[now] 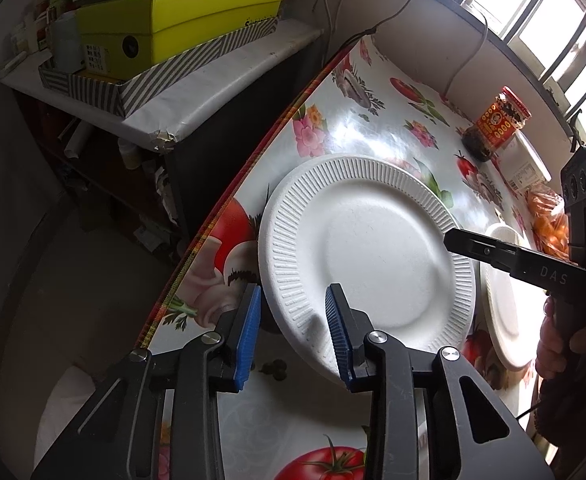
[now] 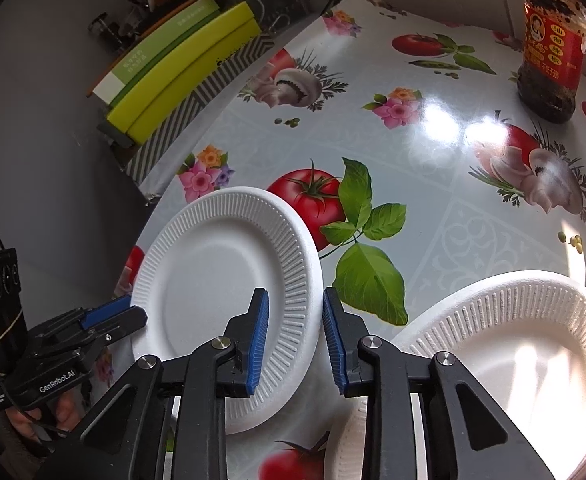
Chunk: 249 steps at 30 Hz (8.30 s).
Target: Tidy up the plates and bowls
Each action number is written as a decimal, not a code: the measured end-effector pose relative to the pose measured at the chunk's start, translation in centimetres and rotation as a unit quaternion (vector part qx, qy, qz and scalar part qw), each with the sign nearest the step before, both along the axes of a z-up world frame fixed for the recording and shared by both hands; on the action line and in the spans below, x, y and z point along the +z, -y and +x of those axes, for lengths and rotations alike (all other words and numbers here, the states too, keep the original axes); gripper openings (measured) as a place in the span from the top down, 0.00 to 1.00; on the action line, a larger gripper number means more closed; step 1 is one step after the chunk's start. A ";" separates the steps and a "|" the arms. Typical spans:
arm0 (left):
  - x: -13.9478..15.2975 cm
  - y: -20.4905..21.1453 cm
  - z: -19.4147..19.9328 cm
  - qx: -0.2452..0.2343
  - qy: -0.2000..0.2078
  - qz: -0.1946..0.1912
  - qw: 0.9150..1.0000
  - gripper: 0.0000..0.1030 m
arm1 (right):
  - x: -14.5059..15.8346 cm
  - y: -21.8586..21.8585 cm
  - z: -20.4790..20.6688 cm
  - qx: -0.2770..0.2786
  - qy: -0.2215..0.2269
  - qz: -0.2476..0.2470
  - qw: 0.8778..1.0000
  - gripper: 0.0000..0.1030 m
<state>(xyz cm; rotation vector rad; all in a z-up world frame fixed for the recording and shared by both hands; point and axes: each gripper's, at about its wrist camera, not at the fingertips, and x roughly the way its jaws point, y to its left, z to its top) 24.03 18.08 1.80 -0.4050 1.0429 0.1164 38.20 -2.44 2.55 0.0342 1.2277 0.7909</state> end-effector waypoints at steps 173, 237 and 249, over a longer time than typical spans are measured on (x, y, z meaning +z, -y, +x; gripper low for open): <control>0.3 9.0 -14.7 -0.083 -0.021 0.005 0.996 0.53 | 2.5 12.8 -20.2 -0.053 0.040 -0.033 0.997 0.50; 5.0 15.5 -1.1 -0.127 -0.003 0.010 0.992 0.53 | 8.0 21.4 -7.8 -0.129 0.090 -0.041 0.987 0.31; 3.4 16.8 1.3 -0.127 -0.025 0.002 0.992 0.53 | 5.8 22.7 -2.8 -0.142 0.046 -0.033 0.988 0.31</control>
